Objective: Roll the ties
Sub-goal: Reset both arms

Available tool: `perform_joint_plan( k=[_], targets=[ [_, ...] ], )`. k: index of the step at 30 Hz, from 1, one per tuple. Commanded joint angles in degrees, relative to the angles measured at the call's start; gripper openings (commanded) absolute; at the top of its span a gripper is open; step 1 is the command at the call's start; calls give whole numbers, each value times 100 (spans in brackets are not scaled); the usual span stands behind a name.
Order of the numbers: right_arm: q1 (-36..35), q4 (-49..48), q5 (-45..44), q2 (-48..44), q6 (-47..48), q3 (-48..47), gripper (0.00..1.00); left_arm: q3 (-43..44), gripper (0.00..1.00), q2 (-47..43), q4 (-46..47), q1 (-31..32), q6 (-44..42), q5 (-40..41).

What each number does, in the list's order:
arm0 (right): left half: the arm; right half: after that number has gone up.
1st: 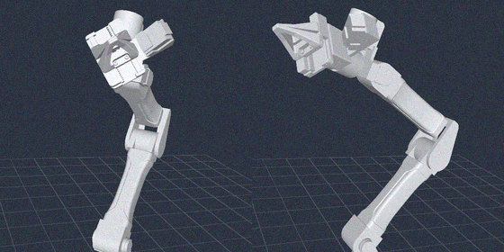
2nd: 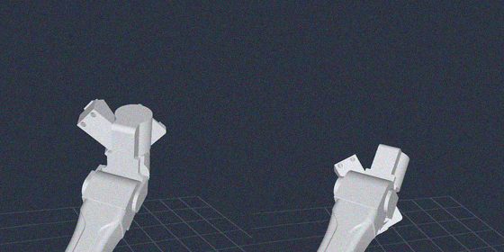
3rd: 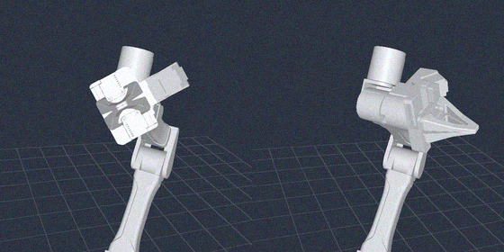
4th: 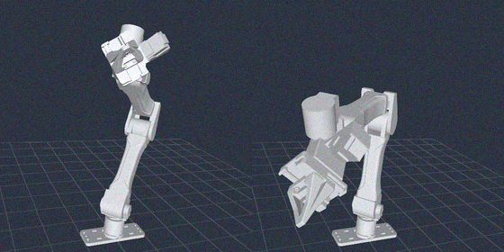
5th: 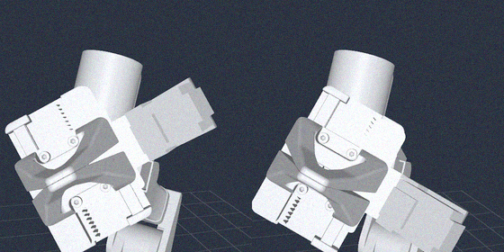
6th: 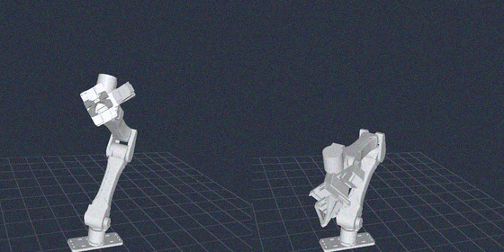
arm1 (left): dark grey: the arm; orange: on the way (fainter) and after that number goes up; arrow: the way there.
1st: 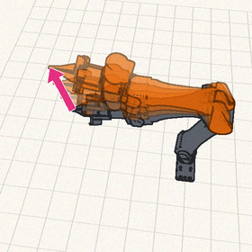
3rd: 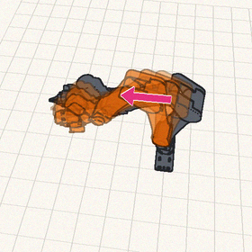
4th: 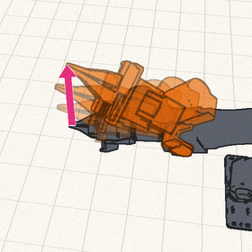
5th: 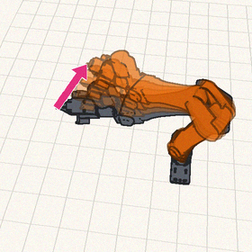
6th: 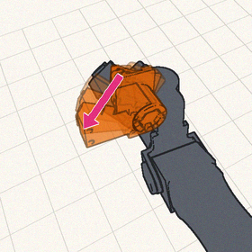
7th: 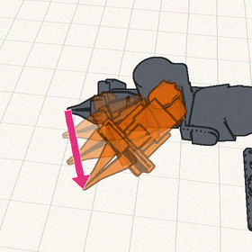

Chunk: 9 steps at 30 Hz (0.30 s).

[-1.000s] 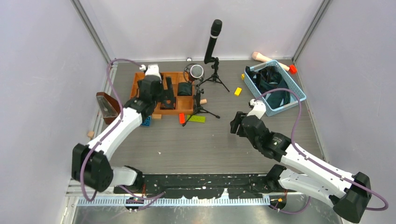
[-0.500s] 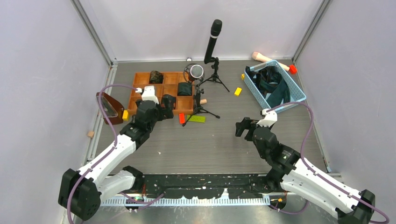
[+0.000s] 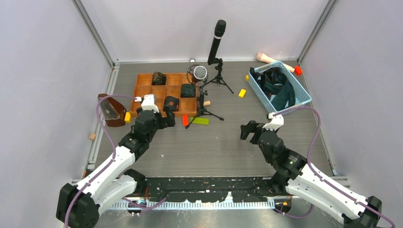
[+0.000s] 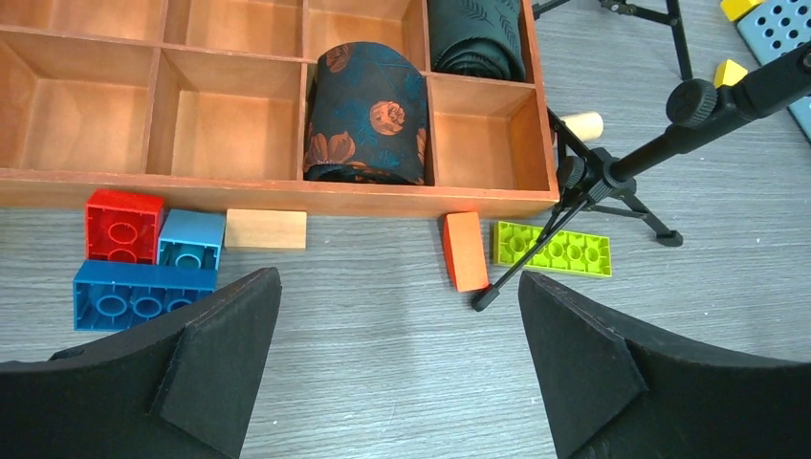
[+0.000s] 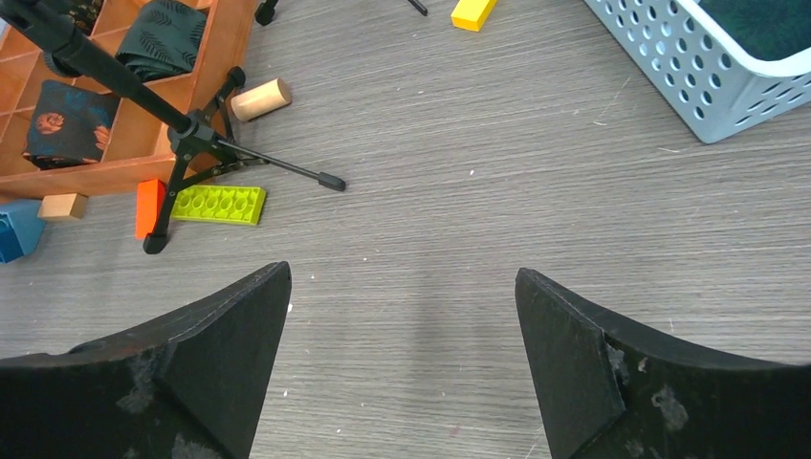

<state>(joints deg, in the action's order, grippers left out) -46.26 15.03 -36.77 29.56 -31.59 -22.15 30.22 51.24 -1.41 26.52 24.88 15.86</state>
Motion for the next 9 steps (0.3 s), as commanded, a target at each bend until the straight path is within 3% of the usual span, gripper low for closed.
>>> perform_joint_plan(
  k=[1,9],
  targets=[
    [27,-361,143,86,51,26,94,-104,100,-304,201,20,-139,-7],
    [29,-443,454,289,173,-11,94,5,100,-258,-192,20,-433,270]
  ],
)
